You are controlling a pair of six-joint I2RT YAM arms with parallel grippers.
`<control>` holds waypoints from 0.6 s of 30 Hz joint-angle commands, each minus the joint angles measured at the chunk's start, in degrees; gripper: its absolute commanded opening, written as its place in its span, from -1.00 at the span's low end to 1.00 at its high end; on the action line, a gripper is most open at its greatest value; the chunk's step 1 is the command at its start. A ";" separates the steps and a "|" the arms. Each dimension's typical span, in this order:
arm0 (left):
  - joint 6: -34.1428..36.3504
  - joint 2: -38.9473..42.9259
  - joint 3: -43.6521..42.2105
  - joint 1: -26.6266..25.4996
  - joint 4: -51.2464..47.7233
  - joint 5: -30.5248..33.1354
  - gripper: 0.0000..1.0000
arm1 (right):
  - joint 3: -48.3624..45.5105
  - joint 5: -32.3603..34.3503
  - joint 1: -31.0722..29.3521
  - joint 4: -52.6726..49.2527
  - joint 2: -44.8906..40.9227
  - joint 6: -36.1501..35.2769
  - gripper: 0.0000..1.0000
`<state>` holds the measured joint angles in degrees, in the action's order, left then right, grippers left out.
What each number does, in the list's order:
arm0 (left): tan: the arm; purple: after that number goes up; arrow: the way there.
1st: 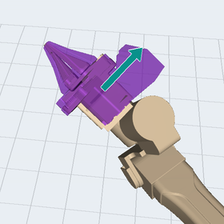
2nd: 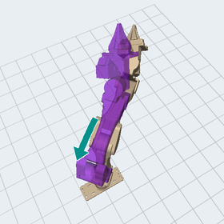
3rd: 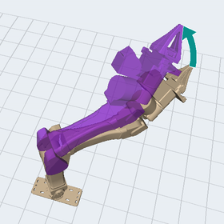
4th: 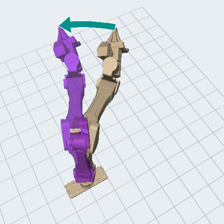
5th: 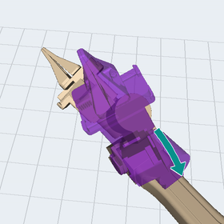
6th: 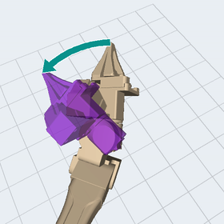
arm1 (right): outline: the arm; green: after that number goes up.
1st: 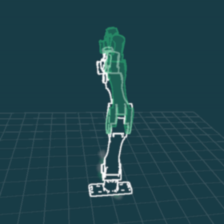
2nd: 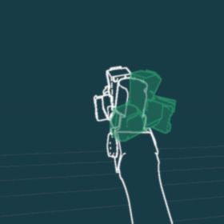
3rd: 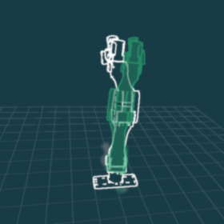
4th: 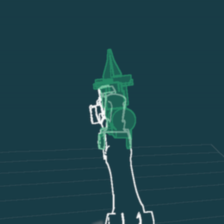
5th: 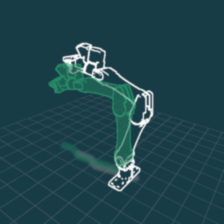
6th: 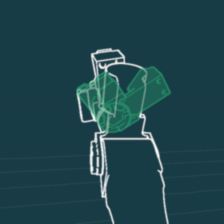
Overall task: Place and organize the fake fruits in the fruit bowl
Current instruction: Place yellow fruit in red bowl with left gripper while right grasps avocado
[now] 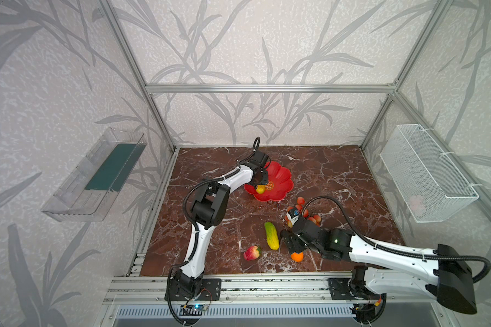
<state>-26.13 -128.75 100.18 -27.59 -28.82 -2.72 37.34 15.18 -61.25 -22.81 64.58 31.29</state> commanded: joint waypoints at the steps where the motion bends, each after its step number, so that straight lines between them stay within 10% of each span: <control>1: -1.64 0.34 1.88 0.86 -2.81 -4.34 -0.02 | 0.01 2.87 -0.31 -0.38 0.33 0.43 0.73; 18: 1.37 38.15 -19.87 1.50 16.73 0.68 0.49 | 2.63 -0.84 -0.27 4.83 14.48 -2.17 0.52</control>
<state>-26.13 -98.26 88.09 -26.24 -17.26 -6.61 38.09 14.87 -61.28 -19.00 76.79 28.88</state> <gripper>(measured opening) 0.736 0.766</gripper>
